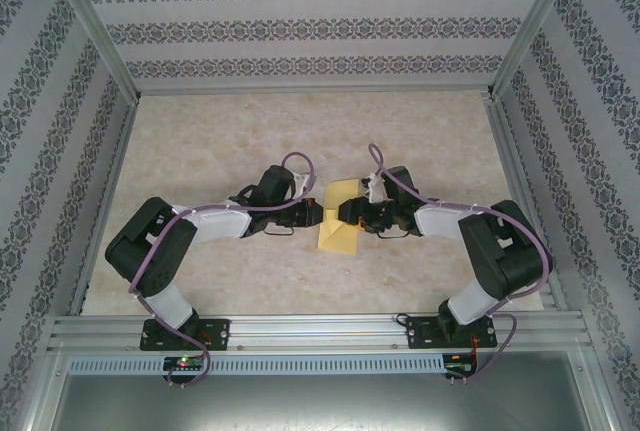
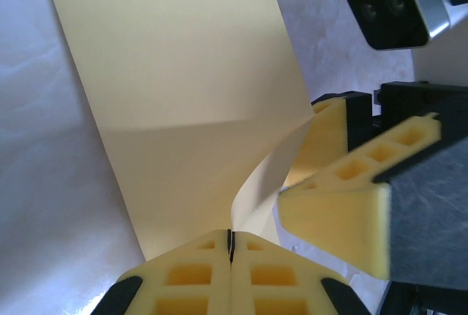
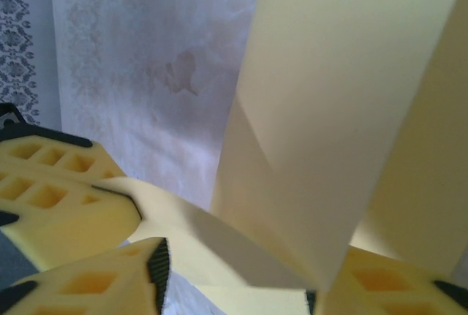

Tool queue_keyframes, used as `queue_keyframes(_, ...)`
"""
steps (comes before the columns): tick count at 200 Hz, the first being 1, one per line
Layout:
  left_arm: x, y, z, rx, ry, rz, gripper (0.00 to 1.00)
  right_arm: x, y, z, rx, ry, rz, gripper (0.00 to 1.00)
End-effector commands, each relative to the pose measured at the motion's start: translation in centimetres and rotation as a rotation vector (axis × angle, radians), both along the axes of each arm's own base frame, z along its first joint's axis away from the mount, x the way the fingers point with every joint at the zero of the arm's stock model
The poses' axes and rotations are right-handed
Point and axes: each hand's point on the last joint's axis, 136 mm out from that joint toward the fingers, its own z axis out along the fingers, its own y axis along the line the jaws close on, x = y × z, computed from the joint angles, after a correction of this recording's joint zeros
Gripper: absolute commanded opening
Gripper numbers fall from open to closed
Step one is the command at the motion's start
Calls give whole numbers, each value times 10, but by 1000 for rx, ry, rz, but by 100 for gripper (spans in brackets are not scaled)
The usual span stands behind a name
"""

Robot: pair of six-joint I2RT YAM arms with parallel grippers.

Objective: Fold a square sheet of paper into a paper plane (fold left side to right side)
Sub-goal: Turn over the paper at the center of the table.

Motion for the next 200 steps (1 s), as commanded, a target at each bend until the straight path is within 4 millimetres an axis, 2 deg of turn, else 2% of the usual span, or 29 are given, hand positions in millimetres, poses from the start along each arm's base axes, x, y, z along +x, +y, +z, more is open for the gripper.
queue_keyframes(1, 0, 2, 5, 16, -36, 6, 9, 13, 14, 14, 47, -68, 20, 42)
queue_keyframes(28, 1, 7, 5, 45, -43, 18, 18, 15, 14, 16, 34, -95, 28, 15)
queue_keyframes(55, 6, 20, 25, 65, -96, 60, 41, 22, 9, 35, 38, -171, 28, 4)
queue_keyframes(67, 9, 30, 43, 59, -132, 100, 54, 29, 3, 55, 66, -231, 26, 0)
queue_keyframes(83, 11, 44, 71, 33, -179, 160, 71, 36, -6, 89, 122, -325, 32, 0)
queue_keyframes(104, 13, 62, 121, -55, -261, 231, 94, 41, -18, 142, 195, -471, 46, 0)
queue_keyframes(112, 13, 67, 141, -99, -289, 248, 99, 41, -21, 162, 218, -530, 59, 0)
queue_keyframes(134, 9, 71, 190, -241, -346, 250, 100, 34, -22, 216, 274, -686, 110, 0)
queue_keyframes(158, -1, 57, 238, -401, -393, 165, 100, 22, -18, 269, 344, -825, 173, 0)
queue_keyframes(175, -7, 45, 265, -510, -405, 88, 100, 11, -12, 294, 387, -878, 220, 0)
queue_keyframes(200, -16, 29, 291, -613, -433, -16, 100, -8, 3, 316, 427, -920, 297, 1)
